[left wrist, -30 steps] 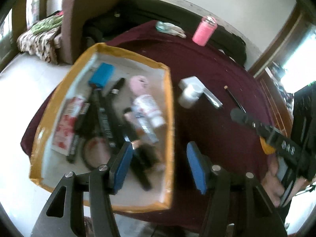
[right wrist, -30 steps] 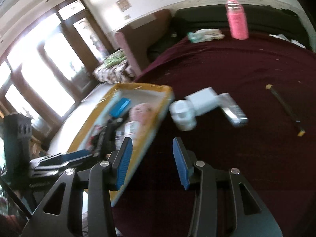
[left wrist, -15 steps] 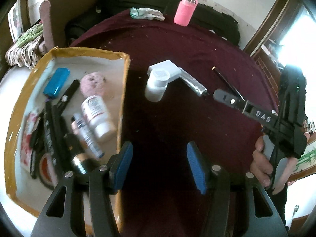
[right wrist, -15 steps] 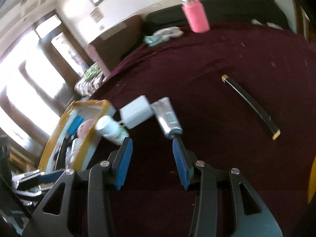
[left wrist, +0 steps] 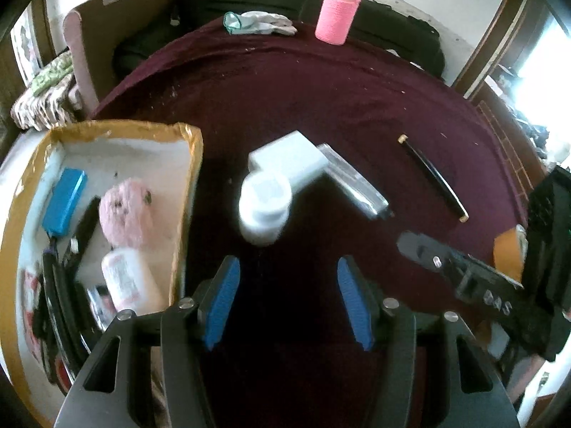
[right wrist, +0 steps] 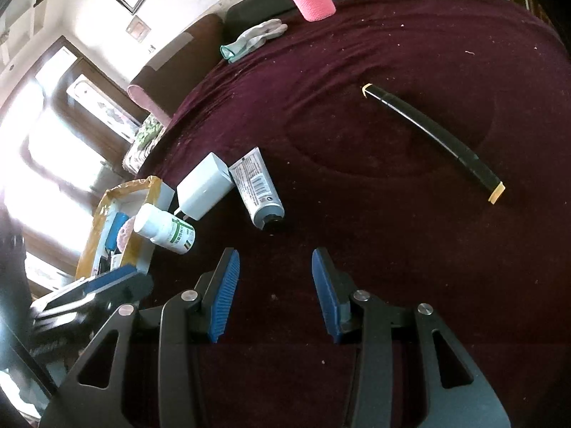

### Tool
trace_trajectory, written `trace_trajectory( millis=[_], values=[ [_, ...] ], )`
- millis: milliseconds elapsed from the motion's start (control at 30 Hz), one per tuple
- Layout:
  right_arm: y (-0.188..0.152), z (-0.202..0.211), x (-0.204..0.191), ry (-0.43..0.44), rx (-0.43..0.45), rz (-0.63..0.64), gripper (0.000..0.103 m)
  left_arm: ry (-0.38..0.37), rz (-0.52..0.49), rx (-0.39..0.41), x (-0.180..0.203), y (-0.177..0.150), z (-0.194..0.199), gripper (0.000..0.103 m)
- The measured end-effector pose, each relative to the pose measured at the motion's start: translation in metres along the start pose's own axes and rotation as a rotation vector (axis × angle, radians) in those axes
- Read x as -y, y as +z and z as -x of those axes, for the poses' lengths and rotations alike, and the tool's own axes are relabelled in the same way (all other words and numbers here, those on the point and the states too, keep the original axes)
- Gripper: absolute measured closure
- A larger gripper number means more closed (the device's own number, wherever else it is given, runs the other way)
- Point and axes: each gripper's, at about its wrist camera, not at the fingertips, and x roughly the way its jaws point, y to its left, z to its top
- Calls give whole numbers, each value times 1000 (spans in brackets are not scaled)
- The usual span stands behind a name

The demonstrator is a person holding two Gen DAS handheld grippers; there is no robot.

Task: Organize objects
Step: 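Grasp the white pill bottle by its cap with the left tool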

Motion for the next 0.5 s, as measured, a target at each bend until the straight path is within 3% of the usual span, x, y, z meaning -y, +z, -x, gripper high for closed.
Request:
trace_trajectory(
  millis=[133, 267, 367, 500],
  values=[
    [0, -2, 0, 3, -10, 1, 62, 83, -33, 56, 3, 14, -7, 52],
    [-1, -4, -1, -4, -17, 5, 62, 132, -46, 39, 3, 25, -27, 53],
    [-2, -5, -1, -7, -21, 9, 62, 122, -8, 2, -4, 28, -40, 74],
    [-2, -6, -1, -7, -27, 11, 62, 112, -9, -4, -2, 21, -37, 74]
  ],
)
